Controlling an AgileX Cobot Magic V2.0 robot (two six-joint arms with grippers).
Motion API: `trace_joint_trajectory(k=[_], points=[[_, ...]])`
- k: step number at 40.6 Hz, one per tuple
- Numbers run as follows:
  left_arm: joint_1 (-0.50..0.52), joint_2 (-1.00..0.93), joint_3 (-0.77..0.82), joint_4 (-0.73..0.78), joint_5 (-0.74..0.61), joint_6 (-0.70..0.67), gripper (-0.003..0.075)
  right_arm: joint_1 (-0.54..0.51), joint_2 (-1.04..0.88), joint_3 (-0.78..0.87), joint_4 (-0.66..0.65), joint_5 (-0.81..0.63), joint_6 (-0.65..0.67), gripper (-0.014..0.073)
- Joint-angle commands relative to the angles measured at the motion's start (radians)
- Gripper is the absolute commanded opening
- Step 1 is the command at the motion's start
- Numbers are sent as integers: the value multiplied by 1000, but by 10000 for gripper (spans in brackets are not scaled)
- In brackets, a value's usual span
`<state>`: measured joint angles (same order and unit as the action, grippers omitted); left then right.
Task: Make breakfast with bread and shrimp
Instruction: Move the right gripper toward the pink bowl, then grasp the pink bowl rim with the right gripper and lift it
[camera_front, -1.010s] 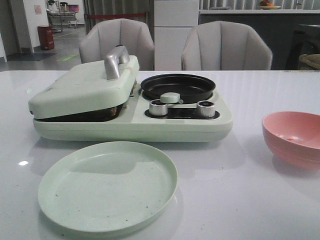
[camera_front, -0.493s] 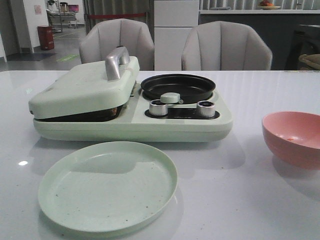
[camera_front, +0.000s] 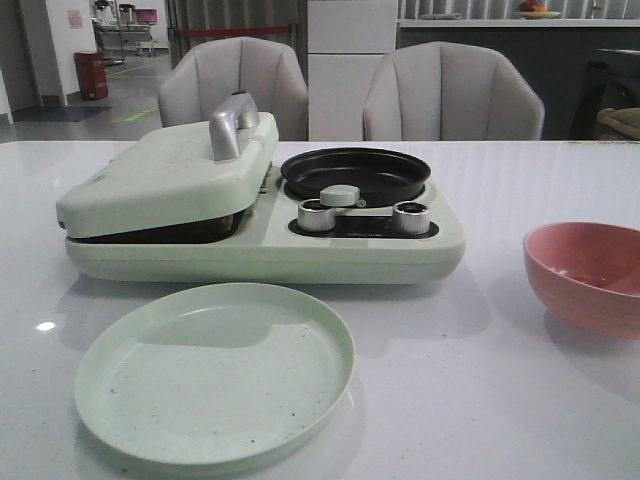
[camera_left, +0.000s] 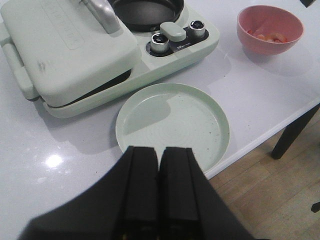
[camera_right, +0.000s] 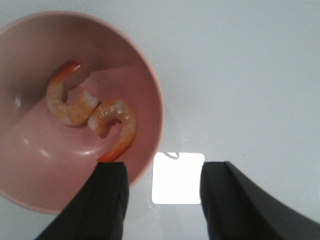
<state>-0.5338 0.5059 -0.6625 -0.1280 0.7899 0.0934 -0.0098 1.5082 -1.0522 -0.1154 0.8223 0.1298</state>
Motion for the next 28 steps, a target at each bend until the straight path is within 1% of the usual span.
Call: trace_joint_trajectory(k=[1,12,23,26,28], points=[[-4,5,-26,-15,-72,-11,101,-7,21,-47,16,-55,-28,440],[-4,5,-26,-15,-72,-11,101,-7,134,-53,43,-142,-28,440],[-4,5,-26,-15,-72,-11,101,-8,185,-53,43,-189,-28,437],[-4,5,-26,-15,-72,-11,101,-8,197,-53,43,-189,-28,377],[-4,5,-26,-15,-72,-11,101,-8,204,-53,43,-189,-28,316]])
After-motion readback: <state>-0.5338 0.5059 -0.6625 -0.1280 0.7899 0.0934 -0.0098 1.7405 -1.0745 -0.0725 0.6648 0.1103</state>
